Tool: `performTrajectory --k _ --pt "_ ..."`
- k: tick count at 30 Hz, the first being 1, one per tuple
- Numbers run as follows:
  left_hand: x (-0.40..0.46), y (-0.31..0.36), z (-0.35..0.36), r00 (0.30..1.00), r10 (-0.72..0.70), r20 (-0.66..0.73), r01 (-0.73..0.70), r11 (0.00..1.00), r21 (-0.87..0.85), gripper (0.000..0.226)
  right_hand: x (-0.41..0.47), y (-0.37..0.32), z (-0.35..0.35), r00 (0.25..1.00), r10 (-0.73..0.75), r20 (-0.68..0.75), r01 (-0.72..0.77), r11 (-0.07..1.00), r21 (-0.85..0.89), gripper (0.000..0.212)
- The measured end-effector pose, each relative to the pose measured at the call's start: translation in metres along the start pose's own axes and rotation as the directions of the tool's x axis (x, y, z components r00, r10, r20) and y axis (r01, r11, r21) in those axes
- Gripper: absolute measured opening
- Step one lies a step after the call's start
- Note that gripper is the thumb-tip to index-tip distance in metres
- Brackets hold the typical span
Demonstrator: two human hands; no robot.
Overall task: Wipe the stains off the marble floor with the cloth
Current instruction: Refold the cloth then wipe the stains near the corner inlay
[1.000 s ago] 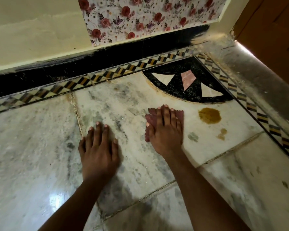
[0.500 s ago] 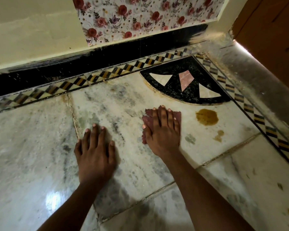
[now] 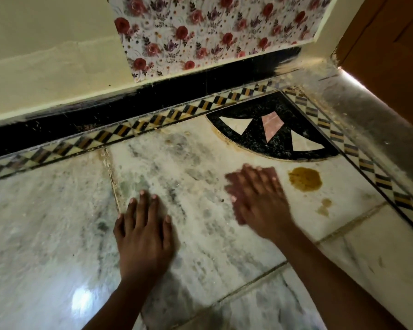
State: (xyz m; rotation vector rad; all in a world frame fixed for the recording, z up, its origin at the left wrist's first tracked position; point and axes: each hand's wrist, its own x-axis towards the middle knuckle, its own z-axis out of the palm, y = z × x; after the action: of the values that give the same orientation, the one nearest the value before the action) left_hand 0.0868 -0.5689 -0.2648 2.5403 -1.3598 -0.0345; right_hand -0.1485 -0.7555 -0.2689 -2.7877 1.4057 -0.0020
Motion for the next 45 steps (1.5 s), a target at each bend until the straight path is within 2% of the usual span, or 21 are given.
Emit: performTrajectory --k 2,4,6,9,11,12,15,17,19,20,22,25,27,28,30,33,35,37,39,42,45 --pt "-0.001 -0.001 0.003 1.0 -0.006 0.0 0.006 1.0 0.006 0.066 0.034 0.007 -0.003 0.955 0.293 0.05 -0.294 0.955 0.024 0.079" --pt "-0.002 -0.003 0.005 1.0 -0.001 -0.017 0.001 1.0 0.005 0.065 0.08 -0.002 -0.008 0.901 0.422 0.104 -0.43 0.899 0.079 0.077" --pt "-0.001 -0.004 0.005 0.999 0.002 -0.032 -0.003 1.0 -0.006 0.066 0.11 -0.027 -0.012 0.93 0.351 0.109 -0.36 0.929 0.081 0.075" --pt "-0.001 -0.003 0.007 1.0 -0.011 -0.02 0.01 1.0 -0.006 0.067 0.091 -0.057 -0.011 0.995 0.065 0.08 -0.07 0.995 0.072 0.073" --pt "-0.001 -0.003 0.005 1.0 -0.011 -0.023 0.011 1.0 -0.008 0.067 0.045 -0.058 -0.01 0.998 -0.054 -0.026 0.056 0.994 0.09 0.069" --pt "0.0 -0.002 0.003 1.0 -0.012 -0.021 0.012 1.0 -0.016 0.067 0.025 -0.05 -0.008 0.995 -0.053 -0.081 0.061 0.994 0.095 0.067" --pt "0.0 0.0 0.002 1.0 -0.024 -0.001 0.024 1.0 -0.004 0.067 0.02 -0.013 -0.004 0.983 0.161 -0.087 -0.157 0.986 0.055 0.069" --pt "-0.001 0.0 0.003 1.0 -0.016 -0.006 0.016 1.0 0.0 0.067 0.058 0.001 -0.008 0.925 0.381 -0.014 -0.379 0.923 0.072 0.073" --pt "-0.001 -0.001 0.004 1.0 -0.013 -0.019 0.013 1.0 -0.006 0.066 0.107 -0.002 -0.015 0.872 0.476 0.112 -0.488 0.858 0.158 0.072" --pt "0.0 -0.002 0.005 1.0 -0.013 -0.026 0.013 1.0 -0.002 0.065 0.126 -0.01 -0.017 0.887 0.434 0.156 -0.457 0.871 0.178 0.072" --pt "0.001 -0.003 0.006 1.0 -0.004 -0.026 0.004 1.0 0.013 0.065 0.134 -0.041 -0.016 0.959 0.244 0.145 -0.267 0.948 0.172 0.07" --pt "0.0 -0.001 0.002 1.0 -0.012 -0.008 0.012 1.0 0.018 0.066 0.067 -0.079 -0.006 1.0 -0.029 0.004 0.029 0.989 0.143 0.068" --pt "-0.002 -0.001 0.0 1.0 -0.016 0.001 0.016 1.0 0.015 0.068 0.009 -0.072 -0.003 0.992 -0.098 -0.081 0.108 0.986 0.127 0.065" --pt "-0.001 -0.001 0.0 1.0 -0.009 0.007 0.009 1.0 0.014 0.067 -0.009 -0.057 0.001 0.995 -0.056 -0.082 0.064 0.993 0.098 0.064" --pt "0.001 -0.003 0.003 1.0 -0.003 0.003 0.003 1.0 0.014 0.066 -0.011 -0.029 0.006 0.982 0.144 -0.123 -0.139 0.989 0.044 0.067" --pt "0.0 -0.004 0.006 1.0 -0.009 0.019 0.008 1.0 0.02 0.066 0.029 -0.03 -0.001 0.893 0.449 0.017 -0.448 0.887 0.114 0.071" --pt "-0.002 -0.003 0.004 1.0 0.015 0.01 -0.015 1.0 0.011 0.065 0.034 -0.048 -0.007 0.912 0.401 0.084 -0.409 0.903 0.131 0.071" --pt "0.001 -0.004 0.002 1.0 0.003 0.021 -0.003 1.0 -0.005 0.066 0.0 -0.058 -0.006 0.98 0.197 0.002 -0.195 0.97 0.147 0.069" --pt "-0.001 0.0 -0.001 0.999 0.004 0.051 -0.003 1.0 -0.014 0.066 -0.064 -0.048 0.001 0.991 0.075 -0.112 -0.066 0.994 0.082 0.063" --pt "-0.004 0.0 -0.005 0.996 0.063 0.059 -0.065 0.998 0.026 0.067 -0.107 -0.023 0.001 0.974 0.202 -0.107 -0.195 0.978 0.068 0.062" --pt "0.026 0.016 -0.007 0.965 0.241 0.101 -0.25 0.964 0.087 0.068 -0.096 -0.022 0.007 0.941 0.329 -0.073 -0.325 0.944 0.06 0.067"
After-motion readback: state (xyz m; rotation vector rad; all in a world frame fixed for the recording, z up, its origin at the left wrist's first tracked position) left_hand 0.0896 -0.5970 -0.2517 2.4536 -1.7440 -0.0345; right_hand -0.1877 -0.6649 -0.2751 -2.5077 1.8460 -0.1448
